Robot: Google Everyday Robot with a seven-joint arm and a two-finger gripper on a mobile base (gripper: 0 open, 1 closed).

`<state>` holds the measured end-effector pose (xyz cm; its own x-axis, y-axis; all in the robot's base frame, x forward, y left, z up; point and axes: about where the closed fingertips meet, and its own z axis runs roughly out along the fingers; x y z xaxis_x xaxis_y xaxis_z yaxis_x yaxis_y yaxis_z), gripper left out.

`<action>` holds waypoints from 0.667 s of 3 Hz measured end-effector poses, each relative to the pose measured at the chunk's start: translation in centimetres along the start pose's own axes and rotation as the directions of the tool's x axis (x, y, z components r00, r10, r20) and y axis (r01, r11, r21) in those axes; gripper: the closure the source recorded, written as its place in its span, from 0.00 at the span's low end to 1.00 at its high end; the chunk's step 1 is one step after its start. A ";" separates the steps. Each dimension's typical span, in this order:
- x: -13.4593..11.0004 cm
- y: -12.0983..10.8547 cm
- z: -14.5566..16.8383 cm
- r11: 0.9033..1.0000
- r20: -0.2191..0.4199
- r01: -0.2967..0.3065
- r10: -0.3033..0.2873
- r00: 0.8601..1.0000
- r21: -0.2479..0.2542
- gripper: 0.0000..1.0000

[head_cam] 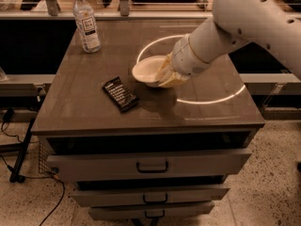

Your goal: Move paper bowl near rxbar chocolate

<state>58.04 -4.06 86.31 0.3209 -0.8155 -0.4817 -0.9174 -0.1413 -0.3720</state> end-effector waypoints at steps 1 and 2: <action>-1.6 1.2 3.0 0.999 0.055 0.011 -0.008 0.998 -0.050 0.74; -2.4 1.7 3.8 0.999 0.083 0.002 0.001 0.997 -0.038 0.50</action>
Offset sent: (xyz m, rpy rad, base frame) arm -0.0191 0.0469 -0.0288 0.1027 0.0383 0.0402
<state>56.59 -0.20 83.81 0.3385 -0.7661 -0.5463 -0.9251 -0.1646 -0.3422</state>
